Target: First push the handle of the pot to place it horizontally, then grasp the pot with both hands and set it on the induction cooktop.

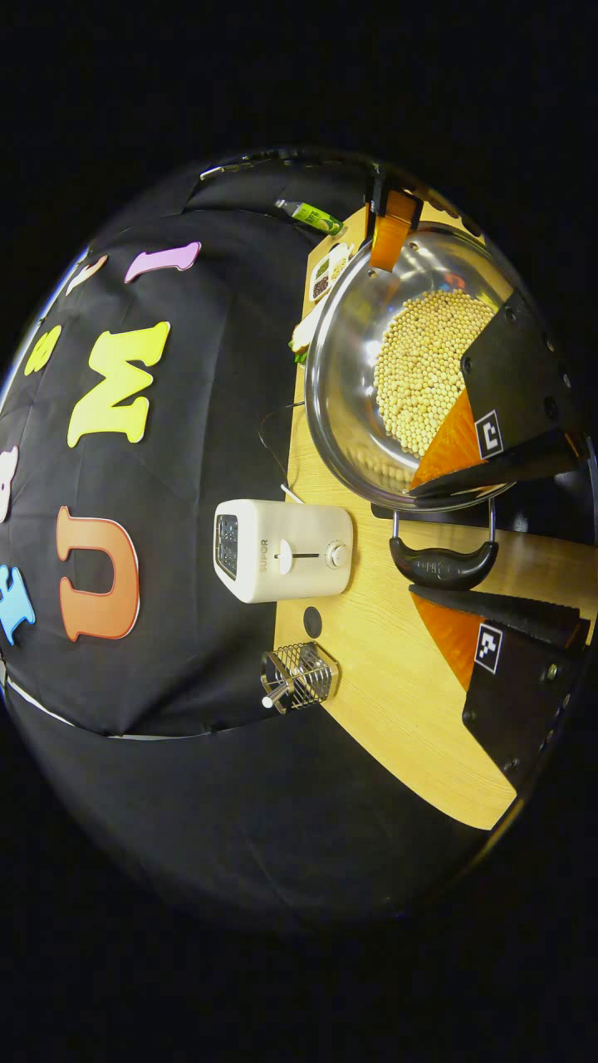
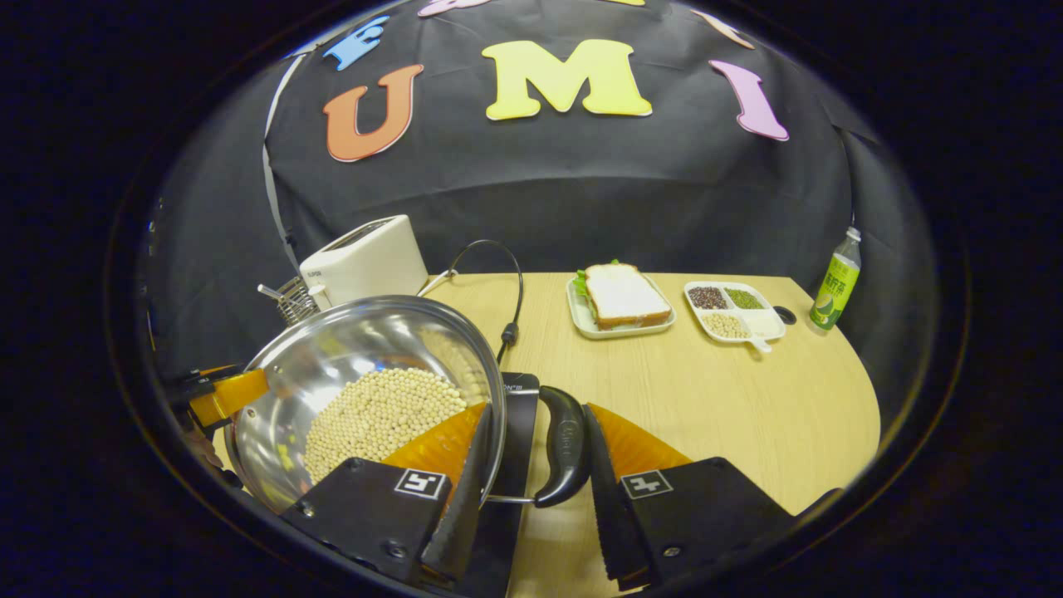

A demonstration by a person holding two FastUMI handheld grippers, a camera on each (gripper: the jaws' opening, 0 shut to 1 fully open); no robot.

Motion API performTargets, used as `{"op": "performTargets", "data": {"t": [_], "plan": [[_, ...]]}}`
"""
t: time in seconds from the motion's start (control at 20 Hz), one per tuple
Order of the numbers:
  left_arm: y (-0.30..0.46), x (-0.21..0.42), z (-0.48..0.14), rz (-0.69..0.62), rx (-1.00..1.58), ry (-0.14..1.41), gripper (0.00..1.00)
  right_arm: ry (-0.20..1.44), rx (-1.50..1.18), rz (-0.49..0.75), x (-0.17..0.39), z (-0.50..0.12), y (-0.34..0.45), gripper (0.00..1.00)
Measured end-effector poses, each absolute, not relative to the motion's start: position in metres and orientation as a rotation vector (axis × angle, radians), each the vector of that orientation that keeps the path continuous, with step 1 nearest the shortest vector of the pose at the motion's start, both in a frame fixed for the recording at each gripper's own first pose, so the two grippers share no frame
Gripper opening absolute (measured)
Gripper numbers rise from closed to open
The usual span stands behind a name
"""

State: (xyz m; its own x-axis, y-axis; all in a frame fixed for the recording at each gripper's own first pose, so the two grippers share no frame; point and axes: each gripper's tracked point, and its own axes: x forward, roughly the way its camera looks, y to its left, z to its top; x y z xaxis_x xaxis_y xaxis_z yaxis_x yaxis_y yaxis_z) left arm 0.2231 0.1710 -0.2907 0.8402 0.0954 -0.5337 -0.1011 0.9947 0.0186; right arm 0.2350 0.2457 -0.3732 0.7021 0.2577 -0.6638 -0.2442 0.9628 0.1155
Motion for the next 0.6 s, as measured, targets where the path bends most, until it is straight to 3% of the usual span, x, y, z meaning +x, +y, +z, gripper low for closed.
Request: {"op": "performTargets", "data": {"t": [0.3,0.35,0.4,0.45,0.6], "plan": [[0.171,0.221,-0.290,0.107,0.028,0.539,0.63,0.705,0.073,0.285,0.233,-0.369,0.243,0.65],[0.172,0.219,-0.287,0.108,0.040,0.530,0.75,0.677,0.070,0.287,0.234,-0.364,0.241,0.67],[0.173,0.217,-0.284,0.114,0.043,0.519,0.70,0.649,0.061,0.291,0.235,-0.357,0.238,0.72],[0.172,0.213,-0.280,0.116,0.035,0.508,0.78,0.628,0.052,0.287,0.233,-0.350,0.234,0.69],[0.175,0.204,-0.264,0.142,0.019,0.464,0.87,0.578,0.050,0.292,0.224,-0.329,0.226,0.81]]}}
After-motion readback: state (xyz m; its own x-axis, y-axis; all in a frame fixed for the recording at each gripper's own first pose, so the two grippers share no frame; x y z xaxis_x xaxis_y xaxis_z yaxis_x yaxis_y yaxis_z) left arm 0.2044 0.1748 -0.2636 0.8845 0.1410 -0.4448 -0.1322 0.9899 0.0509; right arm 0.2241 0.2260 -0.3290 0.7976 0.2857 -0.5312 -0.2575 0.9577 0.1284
